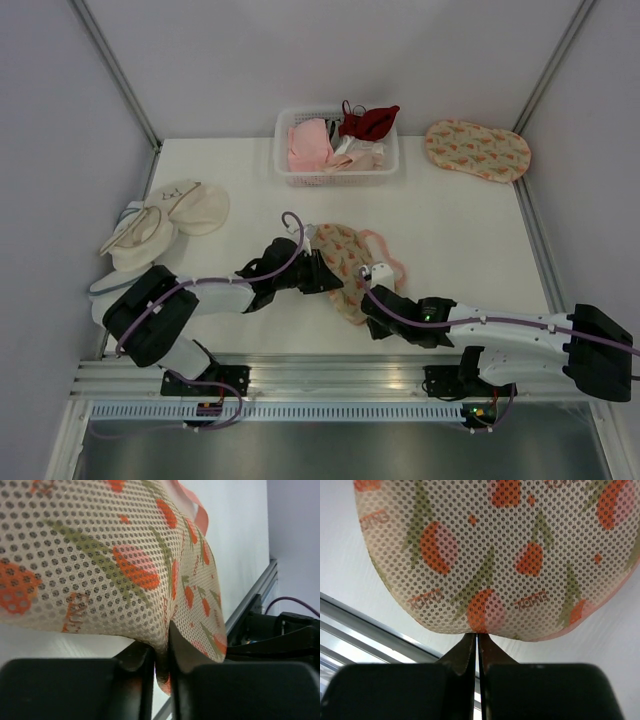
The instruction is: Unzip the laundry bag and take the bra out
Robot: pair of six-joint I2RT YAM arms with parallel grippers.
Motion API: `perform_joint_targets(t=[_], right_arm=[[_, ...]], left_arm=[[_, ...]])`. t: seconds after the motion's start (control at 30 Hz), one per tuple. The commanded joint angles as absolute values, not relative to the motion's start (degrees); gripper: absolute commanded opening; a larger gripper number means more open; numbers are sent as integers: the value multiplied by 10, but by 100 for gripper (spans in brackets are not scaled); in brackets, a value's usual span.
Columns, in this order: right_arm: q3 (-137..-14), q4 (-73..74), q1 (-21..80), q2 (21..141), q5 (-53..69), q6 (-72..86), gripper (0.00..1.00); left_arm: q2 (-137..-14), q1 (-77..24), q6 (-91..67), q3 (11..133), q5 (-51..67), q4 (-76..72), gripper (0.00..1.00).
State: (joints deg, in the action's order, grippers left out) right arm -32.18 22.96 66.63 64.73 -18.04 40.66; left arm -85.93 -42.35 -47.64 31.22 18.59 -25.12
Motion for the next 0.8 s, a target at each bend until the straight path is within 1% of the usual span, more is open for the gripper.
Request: perform_joint_targets(t=[0.0, 0.03, 0.1, 0.13, 0.17, 0.27, 0.37, 0.43, 0.53, 0.57, 0.67, 0.77], right_arm=[[-330, 181, 665, 631, -196, 404, 0], [-330, 178, 665, 625, -197, 404, 0], [-329, 171, 664, 620, -205, 405, 0], [-330, 171, 665, 618, -208, 405, 0], [-332, 169, 665, 619, -210, 406, 0], [-337, 158, 665, 626, -203, 405, 0], [-338, 128, 664, 636, -183, 405, 1], [-336, 106, 664, 648, -167, 410, 1], [-319, 5, 664, 677, -93, 422, 0], [-312, -20, 664, 687, -51, 425, 0], [-311, -71, 664, 729, -4, 433, 0], [-311, -95, 665, 748, 11, 433, 0]], left_arm=[[-867, -423, -471, 301, 179, -306, 27], [-862, -423, -475, 294, 159, -306, 55], [-847, -423, -485, 287, 132, -279, 78], [-838, -423, -491, 282, 101, -269, 86], [-810, -423, -497, 268, 85, -259, 99], [-758, -424, -522, 250, 21, -186, 100], [-730, -425, -569, 207, 3, -148, 100], [-702, -426, -619, 160, -11, -155, 100], [-650, -448, -685, 102, -26, -185, 100], [-636, -457, -700, 93, -34, -192, 100], [-602, -491, -738, 83, -60, -199, 100], [-590, -509, -759, 91, -71, -211, 100]])
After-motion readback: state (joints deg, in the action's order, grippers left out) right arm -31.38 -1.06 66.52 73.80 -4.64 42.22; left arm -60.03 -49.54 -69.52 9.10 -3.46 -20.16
